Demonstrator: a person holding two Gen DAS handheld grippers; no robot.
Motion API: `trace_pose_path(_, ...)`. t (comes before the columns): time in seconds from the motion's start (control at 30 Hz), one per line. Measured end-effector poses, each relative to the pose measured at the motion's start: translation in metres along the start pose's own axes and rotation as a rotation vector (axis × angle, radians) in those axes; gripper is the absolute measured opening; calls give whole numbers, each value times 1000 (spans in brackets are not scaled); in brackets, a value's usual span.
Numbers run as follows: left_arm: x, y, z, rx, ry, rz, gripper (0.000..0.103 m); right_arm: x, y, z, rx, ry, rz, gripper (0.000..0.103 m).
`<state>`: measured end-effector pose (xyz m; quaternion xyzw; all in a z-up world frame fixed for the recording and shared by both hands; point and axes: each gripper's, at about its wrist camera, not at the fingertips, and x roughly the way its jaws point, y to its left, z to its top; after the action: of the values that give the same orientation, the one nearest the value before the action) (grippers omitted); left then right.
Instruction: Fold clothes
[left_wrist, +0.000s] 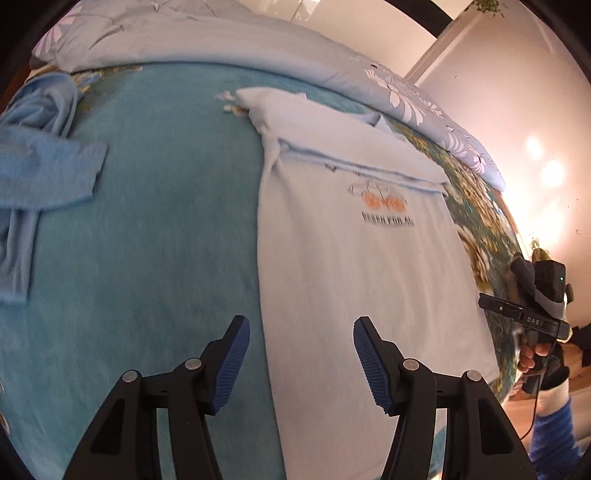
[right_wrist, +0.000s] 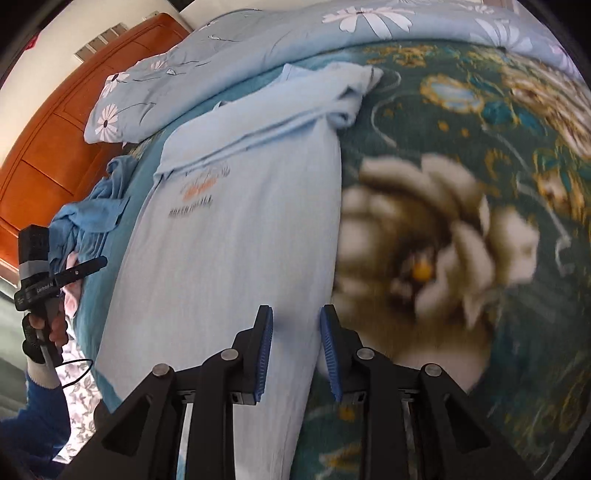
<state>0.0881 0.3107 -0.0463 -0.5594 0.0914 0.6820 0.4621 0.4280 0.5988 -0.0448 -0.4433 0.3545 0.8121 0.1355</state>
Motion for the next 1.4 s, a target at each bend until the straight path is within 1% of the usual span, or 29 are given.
trace_pose_path(0.1, -7, -6, -40, 6, 70, -26, 63, -16, -7, -42, 79, -19, 89, 29)
trace_pose_path(0.2, -11, -4, -65, -45, 95, -66, 63, -22, -8, -75, 115, 0, 126, 29)
trace_pose_path(0.27, -14, -2, -81, -80, 110, -94, 63, -25, -9, -90, 139, -4, 165, 29)
trace_pose_path(0.37, -19, -4, -97, -106, 114, -123, 63, -26, -13, -100, 184, -32, 220, 29)
trace_pose_path(0.43, -23, -5, -103, -124, 107, -154, 62, -23, -16, -101, 225, -42, 279, 29)
trace_pose_path(0.53, -27, 5, -111, -186, 111, -232, 63, -23, -21, -104, 252, -46, 339, 29)
trace_pose_path(0.6, -26, 14, -115, -229, 111, -280, 63, -25, -24, -105, 256, -54, 357, 29)
trace_pose_path(0.7, -23, 23, -113, -307, 89, -348, 63, -21, -23, -102, 272, -66, 376, 29)
trace_pose_path(0.77, -20, 29, -116, -355, 82, -423, 61, -18, -19, -99, 272, -69, 391, 29)
trace_pose_path(0.8, -18, 33, -118, -378, 79, -461, 53, -18, -18, -99, 273, -72, 397, 29)
trace_pose_path(0.83, -15, 37, -122, -407, 91, -485, 48, -18, -19, -99, 277, -78, 405, 29)
trace_pose_path(0.9, -9, 45, -127, -445, 89, -495, 28, -18, -21, -102, 291, -88, 424, 27)
trace_pose_path(0.93, -8, 47, -129, -455, 84, -496, 22, -18, -23, -103, 301, -91, 424, 23)
trace_pose_path(0.97, -8, 48, -129, -454, 80, -485, 8, -18, -24, -105, 306, -94, 418, 13)
trace_pose_path(1.0, -8, 49, -130, -453, 76, -474, 5, -19, -26, -106, 309, -97, 411, 10)
trace_pose_path(1.07, -14, 47, -127, -440, 41, -510, 4, -22, -29, -107, 309, -105, 406, 8)
trace_pose_path(1.13, -22, 45, -120, -429, -6, -553, 4, -29, -26, -102, 302, -133, 434, 8)
trace_pose_path(1.2, -36, 39, -105, -411, -69, -608, 4, -38, -23, -93, 295, -169, 472, 6)
trace_pose_path(1.3, -55, 24, -66, -345, -138, -619, 4, -53, -16, -60, 269, -232, 524, 6)
trace_pose_path(1.4, -65, 13, -13, -310, -187, -612, 4, -64, -9, -16, 245, -291, 543, 6)
